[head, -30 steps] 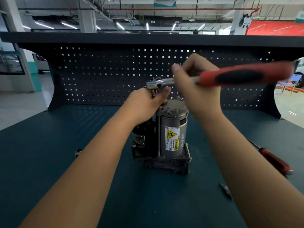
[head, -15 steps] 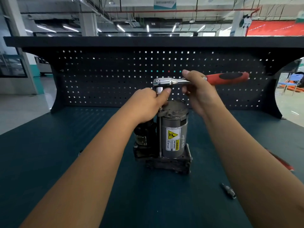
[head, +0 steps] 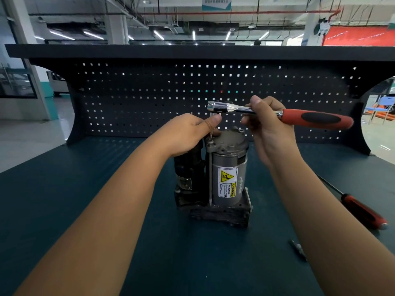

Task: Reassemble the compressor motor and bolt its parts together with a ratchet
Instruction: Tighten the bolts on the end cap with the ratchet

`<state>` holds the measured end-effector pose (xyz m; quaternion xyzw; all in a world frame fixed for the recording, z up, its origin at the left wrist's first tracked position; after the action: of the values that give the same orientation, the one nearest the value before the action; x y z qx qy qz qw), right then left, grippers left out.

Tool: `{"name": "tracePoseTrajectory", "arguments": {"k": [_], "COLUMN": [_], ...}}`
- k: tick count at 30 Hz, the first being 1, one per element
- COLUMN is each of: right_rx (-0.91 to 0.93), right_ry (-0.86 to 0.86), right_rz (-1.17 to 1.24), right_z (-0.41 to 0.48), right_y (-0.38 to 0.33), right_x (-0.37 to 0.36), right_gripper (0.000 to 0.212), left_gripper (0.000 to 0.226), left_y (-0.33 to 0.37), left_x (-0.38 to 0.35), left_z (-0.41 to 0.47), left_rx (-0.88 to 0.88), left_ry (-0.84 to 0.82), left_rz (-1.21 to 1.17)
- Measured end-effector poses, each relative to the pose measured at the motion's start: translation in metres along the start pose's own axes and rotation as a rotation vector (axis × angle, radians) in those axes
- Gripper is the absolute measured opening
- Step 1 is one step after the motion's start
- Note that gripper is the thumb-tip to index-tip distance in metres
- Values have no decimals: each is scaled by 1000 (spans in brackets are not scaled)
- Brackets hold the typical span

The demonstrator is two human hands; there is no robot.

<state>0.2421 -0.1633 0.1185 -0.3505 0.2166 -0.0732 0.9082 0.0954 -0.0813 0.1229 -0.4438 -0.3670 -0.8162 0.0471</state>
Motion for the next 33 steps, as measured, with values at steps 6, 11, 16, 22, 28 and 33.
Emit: {"name": "tracePoseTrajectory", "arguments": {"k": [6,11,16,22,28,33], "right_rx": [29,9,-2,-6,15,-10], "right_ry": [8,2,-23,12,5,38], "right_rz": [46,98,95,103,51,129], "right_z": [-4,-3,-3,-4,-8,-7], "right_y": [-1,0,-1,-1,-2,-2], "right_x": [0,-3,-4,-4,-7,-8], "right_gripper": [39,48,44,47,36,44], "left_gripper": [49,62,82,65,40,29], "left_y": [-2,-4,-3,0,-7,-6], "left_x": [-6,-9,-9,-7,-1,-3], "left_z": [-4,-9,-9,-9,-12,-14], "left_rx": [-43,-44,-33,-72,-47,-59], "left_ry": [15,-3,5,79,90,81], "left_rz": [-65,-163,-193,-122,-217,-215]}}
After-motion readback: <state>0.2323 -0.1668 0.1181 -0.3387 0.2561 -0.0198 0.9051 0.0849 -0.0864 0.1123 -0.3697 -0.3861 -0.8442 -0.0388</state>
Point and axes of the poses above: each hand's wrist, its own z-axis towards the middle knuckle, its own x-axis out of the back of the hand, y = z × x, the point moved 4 cm from there along z, towards the middle knuckle, and after that the axes turned 1 degree about -z, right-handed, at the moved point
